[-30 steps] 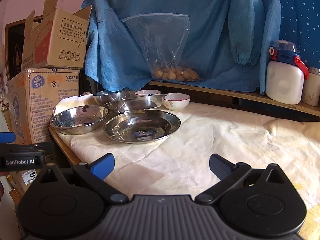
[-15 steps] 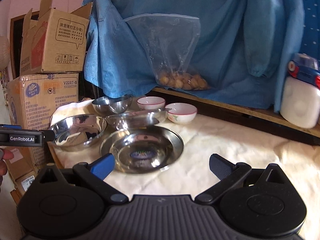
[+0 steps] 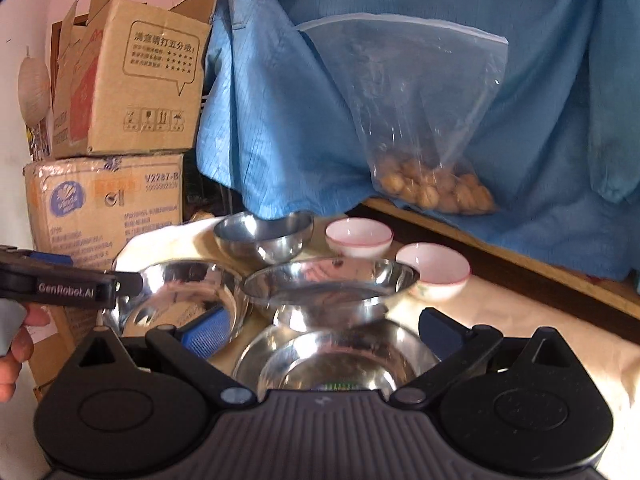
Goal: Organize plates and bowls
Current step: 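Move the left tool toward the flat sticker plate while the right tool approaches its rim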
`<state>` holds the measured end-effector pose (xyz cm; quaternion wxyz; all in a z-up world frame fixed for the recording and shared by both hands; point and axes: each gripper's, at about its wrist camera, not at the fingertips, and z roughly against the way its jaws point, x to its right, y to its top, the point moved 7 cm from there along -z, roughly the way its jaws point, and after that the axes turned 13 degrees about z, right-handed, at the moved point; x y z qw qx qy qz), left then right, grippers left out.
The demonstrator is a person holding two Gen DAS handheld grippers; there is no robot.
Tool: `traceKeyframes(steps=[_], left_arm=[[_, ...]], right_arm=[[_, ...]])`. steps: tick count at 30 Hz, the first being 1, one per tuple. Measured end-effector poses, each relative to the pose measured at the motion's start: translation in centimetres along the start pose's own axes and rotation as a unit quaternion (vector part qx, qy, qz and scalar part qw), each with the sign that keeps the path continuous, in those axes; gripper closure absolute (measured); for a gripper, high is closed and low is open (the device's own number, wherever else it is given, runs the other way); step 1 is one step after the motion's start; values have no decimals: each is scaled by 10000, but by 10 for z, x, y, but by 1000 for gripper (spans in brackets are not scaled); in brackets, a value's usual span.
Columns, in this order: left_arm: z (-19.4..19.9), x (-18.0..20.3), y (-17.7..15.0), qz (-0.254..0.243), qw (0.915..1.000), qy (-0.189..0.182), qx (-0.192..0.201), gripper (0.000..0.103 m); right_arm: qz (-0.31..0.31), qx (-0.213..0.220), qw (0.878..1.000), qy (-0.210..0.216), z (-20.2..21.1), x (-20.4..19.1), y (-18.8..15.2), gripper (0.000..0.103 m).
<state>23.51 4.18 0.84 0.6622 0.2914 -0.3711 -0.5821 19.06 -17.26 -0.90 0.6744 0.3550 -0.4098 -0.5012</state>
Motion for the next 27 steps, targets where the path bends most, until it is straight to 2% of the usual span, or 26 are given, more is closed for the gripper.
traceKeyframes(steps=[6,10,14,16,22,27], left_arm=[[-13,10,13,93,9998,-156,-2,1],[-26,7,15,80,9999,-37,-124,1],[-24,-4,14,146,9997,55,-182,1],[-21,-10,10,215,9994,28,-251,1],[-16,-26,-1,489,9977,-84,-462,1],[-15,-35,-6,653,9963,-105,-543,1]], right_arm=[[46,-2,9999,-105,-17,11,17,0],[150,-28,9999,-43,-29,13,27,0],[310,-12,9993,214,-41,8,37,0],[426,-28,9986,314,-48,3,42,0],[688,-69,9927,986,-62,-12,59,0],[766,-142,9883,1311,-70,-17,73,0]])
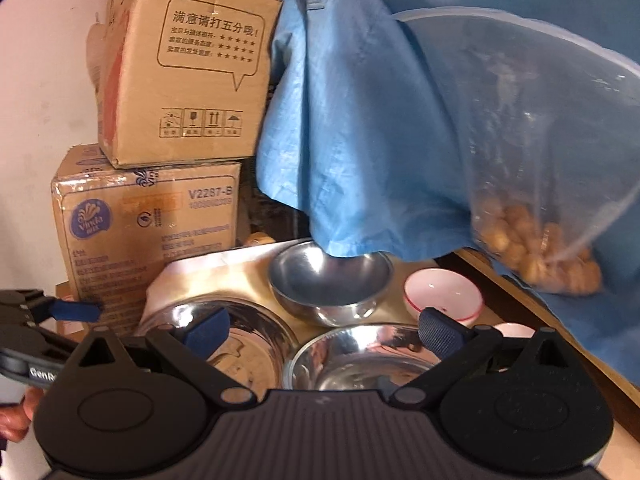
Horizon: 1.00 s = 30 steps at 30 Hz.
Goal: Organize plates and bowls
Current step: 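Move the left tool toward the flat sticker plate while the right tool approaches its rim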
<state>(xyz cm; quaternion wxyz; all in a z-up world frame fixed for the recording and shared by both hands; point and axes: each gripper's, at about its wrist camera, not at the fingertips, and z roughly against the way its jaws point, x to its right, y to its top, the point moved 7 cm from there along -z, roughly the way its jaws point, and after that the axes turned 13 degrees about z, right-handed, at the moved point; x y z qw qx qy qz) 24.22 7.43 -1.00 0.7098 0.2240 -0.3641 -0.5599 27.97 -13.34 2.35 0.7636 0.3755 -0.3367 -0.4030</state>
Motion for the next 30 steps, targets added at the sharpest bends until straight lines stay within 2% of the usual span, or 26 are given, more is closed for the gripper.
traceKeyframes(steps=[12,16,22,25,30], left_arm=[[4,-7,-2,74,9999,-79,-30,1],[8,-3,2,24,9999,-134,78,1],[7,22,15,-166,9986,-410,288,1],[1,41,17,-221,9974,-643,258,1],[-11,74,9,-323,9934,-1102,-40,1]], right_arm=[[17,-126,9973,717,-14,-20,3,0],[-83,-181,9990,407,-10,-11,-1,0],[-534,-403,9971,-360,0,33,-18,0],[-690,-539,9942,-621,3,50,-30,0],[-907,-685,9905,-777,4,67,-48,1]])
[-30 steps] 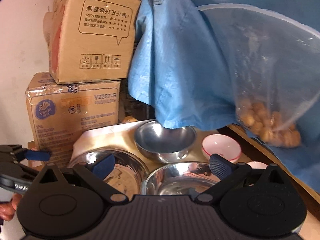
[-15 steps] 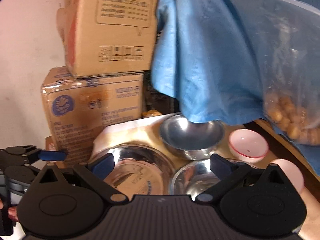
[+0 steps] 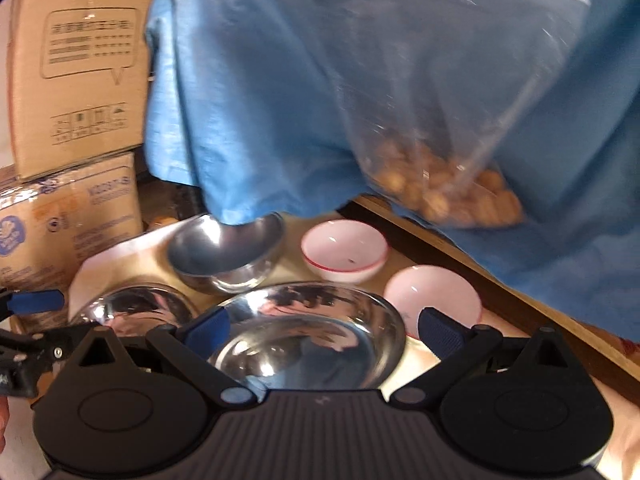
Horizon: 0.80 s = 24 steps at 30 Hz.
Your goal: Organize plates and bowls
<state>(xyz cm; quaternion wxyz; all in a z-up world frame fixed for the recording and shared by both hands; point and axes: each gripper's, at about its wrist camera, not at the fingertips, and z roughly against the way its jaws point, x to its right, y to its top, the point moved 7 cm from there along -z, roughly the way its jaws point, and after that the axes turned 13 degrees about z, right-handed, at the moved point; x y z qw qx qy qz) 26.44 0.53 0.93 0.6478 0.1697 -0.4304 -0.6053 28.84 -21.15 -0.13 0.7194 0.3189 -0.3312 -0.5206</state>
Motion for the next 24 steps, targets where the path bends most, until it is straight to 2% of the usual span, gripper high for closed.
traceKeyframes(steps=[6,15,18,20,24], left_arm=[[-21,19,-10,151,9988,-357,-286,1],[-38,27,-18,643,9931,-732,-647,15],[-42,29,-19,734,9916,-797,-712,22],[-44,31,-20,774,9904,-840,-776,31],[-50,34,-23,848,9880,-892,-929,46]], right_arm=[[-287,-64,9996,-4,-5,15,-13,10],[-666,-32,9977,78,-12,24,-22,24],[-713,-47,9974,127,-15,25,-23,29],[-711,-73,9973,137,-16,25,-24,38],[-722,-130,9973,91,-20,27,-26,45]])
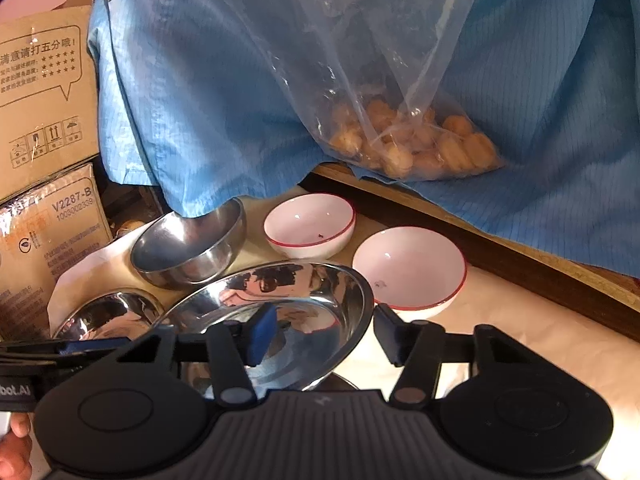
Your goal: Organize plates and bowls
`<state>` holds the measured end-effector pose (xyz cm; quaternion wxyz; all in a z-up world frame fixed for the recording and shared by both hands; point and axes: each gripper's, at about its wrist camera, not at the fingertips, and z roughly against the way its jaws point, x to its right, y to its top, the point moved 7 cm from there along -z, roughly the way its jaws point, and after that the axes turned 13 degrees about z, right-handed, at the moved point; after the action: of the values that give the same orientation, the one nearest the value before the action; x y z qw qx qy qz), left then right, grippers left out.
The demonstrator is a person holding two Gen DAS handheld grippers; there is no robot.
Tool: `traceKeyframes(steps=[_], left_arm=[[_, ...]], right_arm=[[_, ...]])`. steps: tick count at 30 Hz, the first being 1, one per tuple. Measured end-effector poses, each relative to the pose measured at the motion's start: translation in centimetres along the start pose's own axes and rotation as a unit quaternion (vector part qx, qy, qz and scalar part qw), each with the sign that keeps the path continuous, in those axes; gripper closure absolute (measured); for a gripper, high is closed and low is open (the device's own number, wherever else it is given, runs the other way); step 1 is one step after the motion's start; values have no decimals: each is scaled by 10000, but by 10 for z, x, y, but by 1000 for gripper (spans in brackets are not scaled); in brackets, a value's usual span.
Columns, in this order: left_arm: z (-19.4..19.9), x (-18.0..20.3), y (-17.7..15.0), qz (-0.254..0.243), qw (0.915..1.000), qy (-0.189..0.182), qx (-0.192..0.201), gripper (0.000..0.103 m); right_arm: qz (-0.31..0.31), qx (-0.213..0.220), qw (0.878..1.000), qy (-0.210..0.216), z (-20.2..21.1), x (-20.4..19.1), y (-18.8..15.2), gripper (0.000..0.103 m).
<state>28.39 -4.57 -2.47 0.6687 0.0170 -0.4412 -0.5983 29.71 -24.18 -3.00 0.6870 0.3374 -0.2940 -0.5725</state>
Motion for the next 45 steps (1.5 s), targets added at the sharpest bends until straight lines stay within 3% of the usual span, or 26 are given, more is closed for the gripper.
traceKeyframes(steps=[5,11,17,30,45], left_arm=[[-6,0,0,114,9999,-2,-77,62],[-6,-1,1,77,9999,112,-18,64],[-5,2,-2,-64,9999,137,10,69],[21,12,-12,-348,9993,-29,104,69],[85,-46,-3,-167,9949,724,689,71]], right_arm=[[-39,-35,10000,6,-3,2,-3,52],[-127,-57,9998,-169,-1,7,-7,76],[-101,-96,9996,-264,3,6,-12,78],[-31,99,9990,-427,44,-2,-12,78],[276,406,9980,402,39,-76,1,78]])
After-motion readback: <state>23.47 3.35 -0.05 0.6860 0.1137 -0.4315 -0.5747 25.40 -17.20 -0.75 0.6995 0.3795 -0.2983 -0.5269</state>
